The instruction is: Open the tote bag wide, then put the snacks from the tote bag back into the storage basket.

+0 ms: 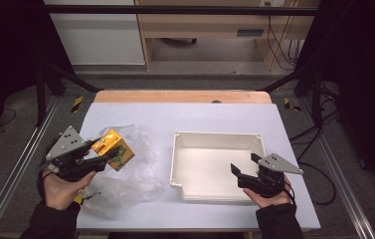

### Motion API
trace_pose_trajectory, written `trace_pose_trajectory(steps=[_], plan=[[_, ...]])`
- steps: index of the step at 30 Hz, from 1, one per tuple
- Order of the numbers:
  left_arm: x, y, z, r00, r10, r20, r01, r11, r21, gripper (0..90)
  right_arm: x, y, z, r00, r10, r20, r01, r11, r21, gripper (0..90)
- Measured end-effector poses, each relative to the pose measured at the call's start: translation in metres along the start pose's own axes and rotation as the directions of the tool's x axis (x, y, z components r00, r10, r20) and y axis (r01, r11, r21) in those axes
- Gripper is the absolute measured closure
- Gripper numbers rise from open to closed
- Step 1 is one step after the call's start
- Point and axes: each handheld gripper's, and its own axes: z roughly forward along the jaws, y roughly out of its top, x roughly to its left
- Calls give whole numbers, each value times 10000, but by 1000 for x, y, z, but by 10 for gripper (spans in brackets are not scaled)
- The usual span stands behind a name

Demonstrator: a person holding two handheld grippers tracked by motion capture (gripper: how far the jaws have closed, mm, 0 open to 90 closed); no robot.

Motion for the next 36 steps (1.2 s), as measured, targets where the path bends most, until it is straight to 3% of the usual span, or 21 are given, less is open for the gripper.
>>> trace_pose_trajectory(steps=[8,22,28,36], plan=[[-15,15,14,9985,352,418,-349,9994,-77,508,-6,-2,-5,9999,56,115,-56,10000,-8,221],[-41,32,35,9903,746,1176,-732,9972,-161,508,-12,-3,-8,9996,178,229,-177,9998,-34,200],[-53,40,48,9842,898,1525,-872,9959,-237,508,-15,-3,-11,9994,231,241,-230,9997,-73,187],[-70,49,70,9704,1221,2085,-1201,9925,-219,508,-20,-4,-12,9992,225,325,-223,9997,-74,178]])
